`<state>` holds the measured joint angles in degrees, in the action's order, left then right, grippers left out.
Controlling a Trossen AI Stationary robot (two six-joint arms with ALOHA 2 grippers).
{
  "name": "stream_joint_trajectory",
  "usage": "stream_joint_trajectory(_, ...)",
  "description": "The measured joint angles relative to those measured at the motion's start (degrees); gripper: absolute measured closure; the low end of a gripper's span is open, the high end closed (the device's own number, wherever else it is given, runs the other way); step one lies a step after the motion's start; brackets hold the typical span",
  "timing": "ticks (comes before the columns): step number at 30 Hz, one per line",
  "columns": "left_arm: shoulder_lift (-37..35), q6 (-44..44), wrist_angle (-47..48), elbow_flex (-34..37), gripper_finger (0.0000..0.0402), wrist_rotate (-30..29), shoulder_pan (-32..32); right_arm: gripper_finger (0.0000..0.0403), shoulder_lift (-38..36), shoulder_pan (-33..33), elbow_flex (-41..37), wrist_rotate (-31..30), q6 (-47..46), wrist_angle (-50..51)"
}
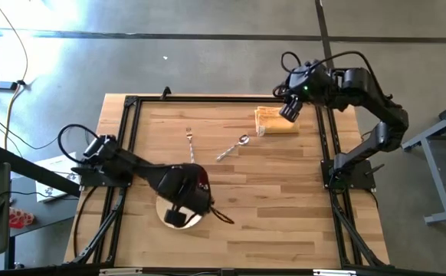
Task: Set table place
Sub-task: Put the black bowl on top of the white plate
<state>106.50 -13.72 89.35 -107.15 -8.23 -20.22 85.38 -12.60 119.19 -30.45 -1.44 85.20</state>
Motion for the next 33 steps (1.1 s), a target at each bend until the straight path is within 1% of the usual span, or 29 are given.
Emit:
stream_joint_trajectory(7,0.2,-12.18,-1.82,0.0,0.0401,-2.91,-5.99,0.0206,0.0,-0.33,-0.01,4.05,3.33,-1.33)
stream_joint_trajectory(11,0.54,-15.26,-3.84,-0.02,0.0401,-4.76,-7.74,0.0206,0.0,-0.3,-0.01,6.88,3.38,-0.48)
stream_joint_trajectory(15,1.55,-18.32,-3.6,-0.02,0.0401,-3.25,-8.58,0.0206,0.0,0.23,-0.04,8.48,2.27,1.22)
stream_joint_trajectory(19,3.39,-23.54,-4.08,-0.02,0.0401,-2.11,-10.74,0.0206,0.0,0.97,-0.06,8.87,0.13,2.04)
stream_joint_trajectory(23,5.74,-32.0,-5.23,-0.02,0.0401,-1.51,-13.37,0.0206,0.0,1.87,-0.06,9.62,-1.15,2.02)
stream_joint_trajectory(26,7.68,-41.15,-5.38,0.0,0.0401,-2.11,-14.8,0.0206,0.0,3.06,-0.06,9.75,-2.36,2.0)
stream_joint_trajectory(28,8.87,-46.04,-6.14,-0.02,0.0401,-3.55,-15.16,0.0206,0.0,3.89,-0.06,9.88,-2.77,2.0)
stream_joint_trajectory(29,9.4,-47.75,-5.88,-0.02,0.0401,-5.21,-15.21,0.0206,0.0,4.37,-0.06,9.89,-2.79,1.98)
stream_joint_trajectory(31,10.21,-50.16,-4.97,0.0,0.0401,-7.62,-14.84,0.0206,0.0,5.21,-0.06,9.89,-2.6,1.76)
stream_joint_trajectory(33,10.46,-51.93,-4.65,0.0,0.0401,-8.68,-13.71,0.0206,0.0,5.85,-0.06,9.89,-1.84,1.18)
